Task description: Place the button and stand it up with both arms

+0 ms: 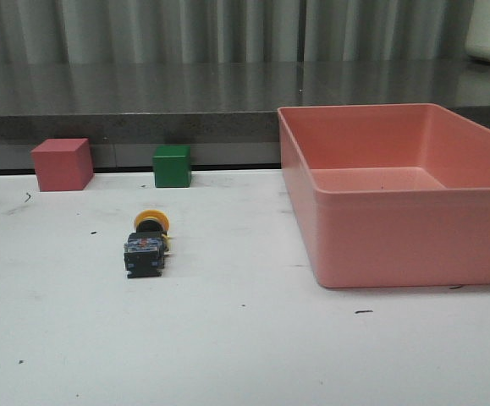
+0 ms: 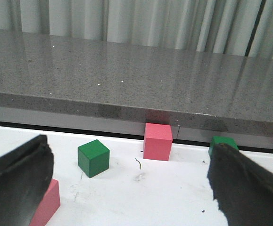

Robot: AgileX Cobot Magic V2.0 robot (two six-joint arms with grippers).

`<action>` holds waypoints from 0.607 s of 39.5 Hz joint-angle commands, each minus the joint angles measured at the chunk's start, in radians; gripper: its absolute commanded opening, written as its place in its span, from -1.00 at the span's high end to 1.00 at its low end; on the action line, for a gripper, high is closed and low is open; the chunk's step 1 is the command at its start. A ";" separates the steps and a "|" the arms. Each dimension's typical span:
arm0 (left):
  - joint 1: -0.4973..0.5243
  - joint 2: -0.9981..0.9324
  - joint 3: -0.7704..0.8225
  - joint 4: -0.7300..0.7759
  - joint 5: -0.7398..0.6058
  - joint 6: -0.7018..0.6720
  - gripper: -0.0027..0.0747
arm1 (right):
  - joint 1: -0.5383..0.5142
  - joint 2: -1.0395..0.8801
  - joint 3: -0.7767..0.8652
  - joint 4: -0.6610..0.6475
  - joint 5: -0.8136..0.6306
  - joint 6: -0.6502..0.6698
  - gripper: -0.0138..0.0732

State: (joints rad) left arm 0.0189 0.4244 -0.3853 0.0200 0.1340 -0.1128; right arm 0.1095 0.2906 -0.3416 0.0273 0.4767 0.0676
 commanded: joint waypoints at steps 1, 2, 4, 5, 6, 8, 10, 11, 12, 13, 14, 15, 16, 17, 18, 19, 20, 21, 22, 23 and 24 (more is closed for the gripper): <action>0.000 0.026 -0.040 -0.014 -0.086 -0.007 -0.72 | -0.006 -0.008 -0.020 -0.011 -0.103 -0.009 0.84; 0.000 0.035 -0.040 -0.014 -0.086 -0.007 -0.72 | -0.006 -0.008 -0.020 -0.011 -0.105 -0.009 0.84; -0.002 0.077 -0.055 -0.014 -0.080 -0.007 -0.72 | -0.006 -0.008 -0.020 -0.011 -0.112 -0.009 0.84; -0.005 0.096 -0.064 -0.014 -0.079 -0.007 -0.72 | -0.006 -0.008 -0.020 -0.011 -0.114 -0.009 0.84; -0.013 0.123 -0.080 -0.020 -0.073 -0.007 -0.72 | -0.006 -0.008 -0.020 -0.011 -0.117 -0.009 0.84; -0.032 0.180 -0.116 -0.020 -0.058 -0.007 -0.72 | -0.006 -0.008 -0.020 -0.011 -0.121 -0.009 0.84; -0.062 0.245 -0.159 -0.020 -0.048 -0.007 -0.72 | -0.006 -0.008 -0.020 -0.011 -0.122 -0.009 0.84; -0.078 0.287 -0.185 -0.020 -0.043 -0.007 -0.72 | -0.006 -0.008 -0.020 -0.011 -0.122 -0.009 0.84; -0.107 0.330 -0.212 -0.020 -0.036 -0.007 -0.72 | -0.006 -0.008 -0.020 -0.011 -0.122 -0.009 0.84; -0.125 0.374 -0.240 -0.020 -0.028 -0.007 -0.72 | -0.006 -0.008 -0.020 -0.011 -0.122 -0.009 0.84; -0.152 0.407 -0.263 -0.020 -0.014 -0.007 -0.72 | -0.005 -0.008 -0.020 -0.011 -0.122 -0.009 0.84; -0.173 0.457 -0.295 -0.020 0.004 -0.007 -0.72 | -0.005 -0.008 -0.020 -0.011 -0.122 -0.009 0.84; -0.193 0.495 -0.319 -0.020 0.012 -0.007 -0.72 | -0.005 -0.008 -0.020 -0.011 -0.122 -0.009 0.84; -0.220 0.533 -0.345 -0.020 0.031 -0.007 -0.72 | -0.005 -0.008 -0.020 -0.011 -0.122 -0.009 0.84; -0.240 0.584 -0.380 -0.020 0.052 -0.007 -0.72 | -0.005 -0.008 -0.020 -0.011 -0.122 -0.009 0.84; -0.264 0.623 -0.407 -0.020 0.070 -0.007 -0.72 | -0.005 -0.008 -0.020 -0.011 -0.122 -0.009 0.84; -0.287 0.672 -0.445 -0.020 0.096 -0.007 -0.72 | -0.005 -0.008 -0.020 -0.011 -0.122 -0.009 0.84; -0.303 0.722 -0.475 -0.020 0.120 -0.007 -0.72 | -0.005 -0.008 -0.020 -0.011 -0.122 -0.009 0.84; -0.322 0.757 -0.515 -0.020 0.156 -0.007 -0.72 | -0.005 -0.008 -0.020 -0.011 -0.122 -0.009 0.84; -0.336 0.804 -0.557 -0.020 0.186 -0.007 -0.72 | -0.005 -0.008 -0.020 -0.011 -0.122 -0.009 0.84; -0.353 0.839 -0.588 -0.020 0.229 -0.007 -0.72 | -0.005 -0.008 -0.020 -0.011 -0.122 -0.009 0.84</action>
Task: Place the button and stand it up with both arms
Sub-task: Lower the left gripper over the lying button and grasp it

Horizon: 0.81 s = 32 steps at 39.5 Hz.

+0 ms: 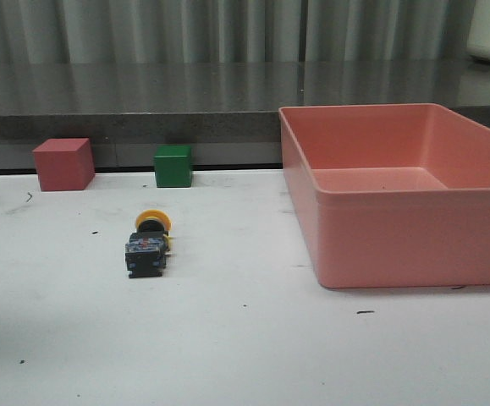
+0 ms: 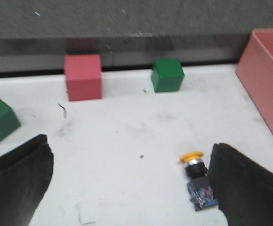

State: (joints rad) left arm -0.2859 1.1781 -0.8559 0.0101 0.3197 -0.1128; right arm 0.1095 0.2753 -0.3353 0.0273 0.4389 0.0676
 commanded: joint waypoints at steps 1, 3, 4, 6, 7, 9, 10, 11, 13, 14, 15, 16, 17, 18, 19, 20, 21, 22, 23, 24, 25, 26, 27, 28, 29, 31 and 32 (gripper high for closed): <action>-0.060 0.132 -0.159 -0.010 0.090 -0.007 -0.72 | -0.005 0.008 -0.027 -0.011 -0.084 -0.009 0.84; -0.085 0.211 -0.232 -0.016 0.173 -0.007 -0.72 | -0.005 0.008 -0.027 -0.011 -0.084 -0.009 0.84; -0.097 0.257 -0.264 -0.021 0.210 -0.007 -0.72 | -0.005 0.008 -0.027 -0.011 -0.084 -0.009 0.84; -0.117 0.335 -0.347 -0.037 0.311 -0.007 -0.72 | -0.005 0.008 -0.027 -0.011 -0.084 -0.009 0.84; -0.124 0.368 -0.378 -0.047 0.349 -0.007 -0.72 | -0.005 0.008 -0.027 -0.011 -0.084 -0.009 0.84; -0.137 0.444 -0.451 -0.064 0.438 -0.007 -0.72 | -0.005 0.008 -0.027 -0.011 -0.084 -0.009 0.84; -0.141 0.477 -0.483 -0.071 0.475 -0.007 -0.72 | -0.005 0.008 -0.027 -0.011 -0.084 -0.009 0.84; -0.145 0.519 -0.525 -0.073 0.524 -0.007 -0.72 | -0.005 0.008 -0.027 -0.011 -0.084 -0.009 0.84; -0.152 0.593 -0.598 -0.076 0.608 -0.007 -0.72 | -0.005 0.008 -0.027 -0.011 -0.084 -0.009 0.84; -0.155 0.624 -0.630 -0.076 0.642 -0.007 -0.72 | -0.005 0.008 -0.027 -0.011 -0.084 -0.009 0.84; -0.155 0.655 -0.660 -0.076 0.675 -0.007 -0.72 | -0.005 0.008 -0.027 -0.011 -0.084 -0.009 0.84; -0.155 0.693 -0.701 -0.076 0.717 -0.007 -0.72 | -0.005 0.008 -0.027 -0.011 -0.084 -0.009 0.84; -0.155 0.721 -0.730 -0.076 0.745 -0.010 -0.72 | -0.005 0.008 -0.027 -0.011 -0.084 -0.009 0.84; -0.155 0.748 -0.758 -0.076 0.771 -0.013 -0.72 | -0.005 0.008 -0.027 -0.011 -0.084 -0.009 0.84; -0.155 0.782 -0.794 -0.076 0.802 -0.018 -0.72 | -0.005 0.008 -0.027 -0.011 -0.084 -0.009 0.84; -0.155 0.805 -0.820 -0.076 0.822 -0.023 -0.72 | -0.005 0.008 -0.027 -0.011 -0.084 -0.009 0.84; -0.155 0.828 -0.844 -0.076 0.838 -0.032 -0.72 | -0.005 0.008 -0.027 -0.011 -0.084 -0.009 0.84; -0.155 0.856 -0.875 -0.076 0.852 -0.036 -0.72 | -0.005 0.008 -0.027 -0.011 -0.084 -0.009 0.84; -0.155 0.882 -0.903 -0.076 0.861 -0.036 -0.72 | -0.005 0.008 -0.027 -0.011 -0.084 -0.009 0.84; -0.155 0.893 -0.915 -0.076 0.868 -0.037 -0.72 | -0.005 0.008 -0.027 -0.011 -0.084 -0.009 0.84; -0.155 0.915 -0.939 -0.076 0.872 -0.038 -0.72 | -0.005 0.008 -0.027 -0.011 -0.084 -0.009 0.84; -0.156 0.934 -0.960 -0.085 0.872 -0.038 -0.72 | -0.005 0.008 -0.027 -0.011 -0.084 -0.009 0.84; -0.156 0.947 -0.975 -0.101 0.872 -0.038 -0.72 | -0.005 0.008 -0.027 -0.011 -0.084 -0.009 0.84; -0.156 0.959 -0.987 -0.109 0.872 -0.038 -0.72 | -0.005 0.008 -0.027 -0.011 -0.084 -0.009 0.84; -0.156 0.974 -0.998 -0.124 0.872 -0.038 -0.72 | -0.005 0.008 -0.027 -0.011 -0.084 -0.009 0.84; -0.156 0.992 -1.021 -0.140 0.874 -0.041 -0.72 | -0.005 0.008 -0.027 -0.011 -0.084 -0.009 0.84; -0.156 0.998 -1.025 -0.144 0.877 -0.043 -0.72 | -0.005 0.008 -0.027 -0.011 -0.084 -0.009 0.84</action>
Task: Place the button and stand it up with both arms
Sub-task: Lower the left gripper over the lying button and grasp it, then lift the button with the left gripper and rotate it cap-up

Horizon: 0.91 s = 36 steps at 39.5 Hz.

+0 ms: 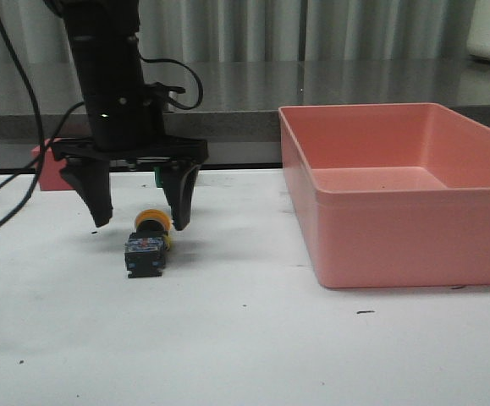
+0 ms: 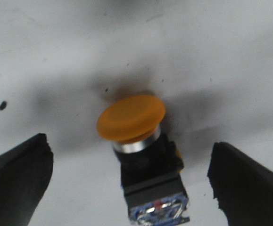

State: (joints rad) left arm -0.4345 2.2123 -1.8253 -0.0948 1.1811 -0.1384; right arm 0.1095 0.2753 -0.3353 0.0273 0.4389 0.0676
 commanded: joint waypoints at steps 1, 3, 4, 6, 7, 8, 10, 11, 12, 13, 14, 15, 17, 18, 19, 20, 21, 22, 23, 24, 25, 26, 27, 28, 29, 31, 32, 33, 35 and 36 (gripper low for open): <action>-0.007 -0.030 -0.060 -0.039 0.018 -0.022 -0.72 | -0.005 0.008 -0.027 -0.011 -0.084 -0.009 0.84; -0.007 -0.021 -0.065 -0.039 0.025 -0.042 -0.72 | -0.005 0.008 -0.027 -0.011 -0.084 -0.009 0.84; -0.007 -0.017 -0.065 -0.039 0.025 -0.047 -0.72 | -0.005 0.008 -0.027 -0.011 -0.084 -0.009 0.84; -0.005 -0.008 -0.065 -0.039 0.025 -0.057 -0.72 | -0.005 0.008 -0.027 -0.011 -0.084 -0.009 0.84; -0.005 -0.003 -0.065 -0.038 0.025 -0.061 -0.72 | -0.005 0.008 -0.027 -0.011 -0.084 -0.009 0.84; -0.005 0.000 -0.065 -0.038 0.025 -0.061 -0.72 | -0.005 0.008 -0.027 -0.011 -0.084 -0.009 0.84; -0.005 0.010 -0.065 -0.038 0.025 -0.062 -0.72 | -0.005 0.008 -0.027 -0.011 -0.084 -0.009 0.84; -0.005 0.012 -0.065 -0.038 0.025 -0.062 -0.72 | -0.005 0.008 -0.027 -0.011 -0.084 -0.009 0.84; -0.005 0.017 -0.065 -0.038 0.025 -0.062 -0.72 | -0.005 0.008 -0.027 -0.011 -0.084 -0.009 0.84; -0.005 0.019 -0.065 -0.038 0.025 -0.062 -0.70 | -0.005 0.008 -0.027 -0.011 -0.084 -0.009 0.84; -0.005 0.018 -0.065 -0.038 0.025 -0.062 -0.68 | -0.005 0.008 -0.027 -0.011 -0.084 -0.009 0.84; -0.005 0.019 -0.065 -0.038 0.022 -0.062 -0.63 | -0.005 0.008 -0.027 -0.011 -0.084 -0.009 0.84; -0.005 0.021 -0.065 -0.036 0.015 -0.062 -0.48 | -0.005 0.008 -0.027 -0.011 -0.084 -0.009 0.84; -0.005 0.021 -0.065 -0.036 0.006 -0.062 -0.39 | -0.005 0.008 -0.027 -0.011 -0.084 -0.009 0.84; -0.005 0.021 -0.065 -0.036 -0.001 -0.062 -0.28 | -0.005 0.008 -0.027 -0.011 -0.084 -0.009 0.84; -0.005 0.021 -0.067 -0.036 -0.002 -0.062 -0.18 | -0.005 0.008 -0.027 -0.011 -0.084 -0.009 0.84; -0.005 0.021 -0.067 -0.036 -0.004 -0.062 -0.09 | -0.005 0.008 -0.027 -0.011 -0.084 -0.009 0.84; -0.005 0.021 -0.067 -0.036 -0.006 -0.062 0.02 | -0.005 0.008 -0.027 -0.011 -0.084 -0.009 0.84; -0.005 0.021 -0.067 -0.035 -0.009 -0.062 0.11 | -0.005 0.008 -0.027 -0.011 -0.084 -0.009 0.84; -0.005 0.021 -0.067 -0.035 -0.012 -0.062 0.19 | -0.005 0.008 -0.027 -0.011 -0.084 -0.009 0.84; -0.005 0.021 -0.067 -0.034 -0.012 -0.062 0.28 | -0.005 0.008 -0.027 -0.011 -0.084 -0.009 0.84; -0.005 0.021 -0.067 -0.031 -0.012 -0.062 0.34 | -0.005 0.008 -0.027 -0.011 -0.084 -0.009 0.84; -0.005 0.021 -0.067 -0.028 -0.012 -0.062 0.40 | -0.005 0.008 -0.027 -0.011 -0.084 -0.009 0.84; -0.005 0.021 -0.067 -0.025 -0.012 -0.062 0.47 | -0.005 0.008 -0.027 -0.011 -0.084 -0.009 0.84; -0.005 0.021 -0.067 -0.018 -0.012 -0.062 0.52 | -0.005 0.008 -0.027 -0.011 -0.084 -0.009 0.84; -0.005 0.019 -0.067 -0.007 -0.010 -0.062 0.61 | -0.005 0.008 -0.027 -0.011 -0.084 -0.009 0.84; -0.005 0.019 -0.067 -0.005 -0.008 -0.062 0.62 | -0.005 0.008 -0.027 -0.011 -0.084 -0.009 0.84; -0.005 0.017 -0.067 -0.005 -0.004 -0.062 0.64 | -0.005 0.008 -0.027 -0.011 -0.084 -0.009 0.84; -0.005 0.010 -0.067 -0.003 0.001 -0.062 0.64 | -0.005 0.008 -0.027 -0.011 -0.084 -0.009 0.84; -0.005 0.002 -0.067 0.000 0.001 -0.060 0.64 | -0.005 0.008 -0.027 -0.011 -0.084 -0.009 0.84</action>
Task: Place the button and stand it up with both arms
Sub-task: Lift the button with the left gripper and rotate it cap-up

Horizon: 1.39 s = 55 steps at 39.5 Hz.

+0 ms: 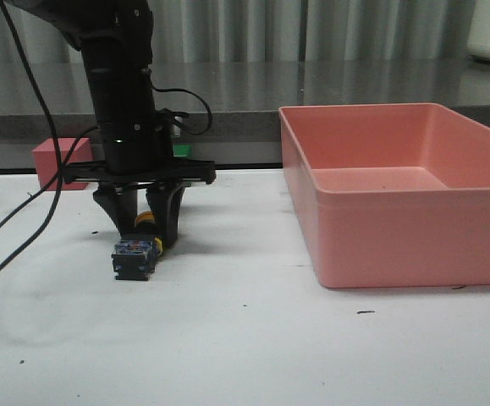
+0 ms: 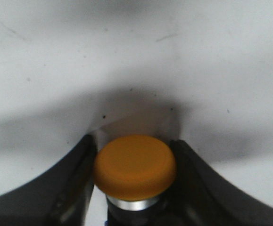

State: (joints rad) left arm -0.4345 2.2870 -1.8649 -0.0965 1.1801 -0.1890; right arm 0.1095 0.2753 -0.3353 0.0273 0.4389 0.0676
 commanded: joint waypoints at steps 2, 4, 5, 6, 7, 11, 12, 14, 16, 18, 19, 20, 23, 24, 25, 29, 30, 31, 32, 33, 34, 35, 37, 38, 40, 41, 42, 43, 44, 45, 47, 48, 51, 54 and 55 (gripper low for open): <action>-0.005 -0.087 -0.027 0.011 0.002 -0.006 0.64 | -0.005 0.008 -0.027 -0.011 -0.084 -0.009 0.84; -0.005 -0.112 -0.024 0.023 0.000 -0.006 0.64 | -0.005 0.008 -0.027 -0.011 -0.084 -0.009 0.84; -0.005 -0.125 -0.023 0.025 -0.006 -0.006 0.64 | -0.005 0.008 -0.027 -0.011 -0.084 -0.009 0.84; -0.005 -0.145 -0.010 0.027 -0.022 -0.004 0.64 | -0.005 0.008 -0.027 -0.011 -0.084 -0.009 0.84; -0.008 -0.163 0.008 0.029 -0.041 0.000 0.64 | -0.005 0.008 -0.027 -0.011 -0.084 -0.009 0.84; -0.008 -0.251 0.097 0.033 -0.168 0.000 0.64 | -0.005 0.008 -0.027 -0.011 -0.084 -0.009 0.84; -0.008 -0.282 0.138 0.035 -0.221 0.000 0.64 | -0.005 0.008 -0.027 -0.011 -0.084 -0.009 0.84; -0.008 -0.335 0.210 0.043 -0.310 0.000 0.64 | -0.005 0.008 -0.027 -0.011 -0.084 -0.009 0.84; -0.008 -0.398 0.317 0.051 -0.432 0.000 0.64 | -0.005 0.008 -0.027 -0.011 -0.084 -0.009 0.84; -0.008 -0.465 0.403 0.064 -0.570 0.000 0.64 | -0.005 0.008 -0.027 -0.011 -0.084 -0.009 0.84; -0.008 -0.494 0.461 0.069 -0.631 0.000 0.64 | -0.005 0.008 -0.027 -0.011 -0.084 -0.009 0.84; -0.008 -0.522 0.490 0.071 -0.692 0.000 0.64 | -0.005 0.008 -0.027 -0.011 -0.084 -0.009 0.84; -0.008 -0.612 0.631 0.071 -0.893 0.016 0.64 | -0.005 0.008 -0.027 -0.011 -0.084 -0.009 0.84; -0.008 -0.645 0.685 0.071 -0.970 0.019 0.64 | -0.005 0.008 -0.027 -0.011 -0.084 -0.009 0.84; -0.008 -0.669 0.738 0.071 -1.028 0.019 0.64 | -0.005 0.008 -0.027 -0.011 -0.084 -0.009 0.84; -0.008 -0.760 0.887 0.097 -1.272 0.019 0.64 | -0.005 0.008 -0.027 -0.011 -0.084 -0.009 0.84; -0.008 -0.784 0.934 0.102 -1.346 0.019 0.64 | -0.005 0.008 -0.027 -0.011 -0.084 -0.009 0.84; -0.008 -0.798 0.979 0.107 -1.400 0.019 0.64 | -0.005 0.008 -0.027 -0.011 -0.084 -0.009 0.84; -0.008 -0.815 1.011 0.109 -1.472 0.019 0.64 | -0.005 0.008 -0.027 -0.011 -0.084 -0.009 0.84; -0.008 -0.824 1.052 0.109 -1.525 0.019 0.64 | -0.005 0.008 -0.027 -0.011 -0.084 -0.009 0.84; -0.005 -0.830 1.081 0.109 -1.577 0.019 0.64 | -0.005 0.008 -0.027 -0.011 -0.084 -0.009 0.84; -0.005 -0.834 1.109 0.109 -1.644 0.019 0.64 | -0.005 0.008 -0.027 -0.011 -0.084 -0.009 0.84; 0.004 -0.833 1.170 0.109 -1.753 0.040 0.64 | -0.005 0.008 -0.027 -0.011 -0.084 -0.009 0.84; 0.008 -0.825 1.200 0.109 -1.802 0.059 0.64 | -0.005 0.008 -0.027 -0.011 -0.084 -0.009 0.84; 0.020 -0.806 1.243 0.109 -1.885 0.082 0.64 | -0.005 0.008 -0.027 -0.011 -0.084 -0.009 0.84; 0.029 -0.796 1.261 0.107 -1.915 0.084 0.64 | -0.005 0.008 -0.027 -0.011 -0.084 -0.009 0.84; 0.038 -0.778 1.276 0.105 -1.954 0.084 0.64 | -0.005 0.008 -0.027 -0.011 -0.084 -0.009 0.84; 0.045 -0.762 1.288 0.105 -1.982 0.084 0.64 | -0.005 0.008 -0.027 -0.011 -0.084 -0.009 0.84; 0.053 -0.749 1.298 0.105 -2.003 0.084 0.64 | -0.005 0.008 -0.027 -0.011 -0.084 -0.009 0.84; 0.060 -0.732 1.302 0.105 -2.027 0.084 0.64 | -0.005 0.008 -0.027 -0.011 -0.084 -0.009 0.84; 0.073 -0.701 1.314 0.105 -2.052 0.084 0.64 | -0.005 0.008 -0.027 -0.011 -0.084 -0.009 0.84; 0.079 -0.682 1.317 0.105 -2.058 0.084 0.64 | -0.005 0.008 -0.027 -0.011 -0.084 -0.009 0.84; 0.088 -0.635 1.316 0.105 -2.084 0.084 0.64 | -0.005 0.008 -0.027 -0.011 -0.084 -0.009 0.84; 0.088 -0.589 1.316 0.105 -2.145 0.084 0.64 | -0.005 0.008 -0.027 -0.011 -0.084 -0.009 0.84; 0.088 -0.571 1.316 0.105 -2.172 0.084 0.64 | -0.005 0.008 -0.027 -0.011 -0.084 -0.009 0.84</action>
State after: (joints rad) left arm -0.3486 1.7105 -0.5322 0.0138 -0.8258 -0.1086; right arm 0.1095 0.2753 -0.3353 0.0273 0.4389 0.0676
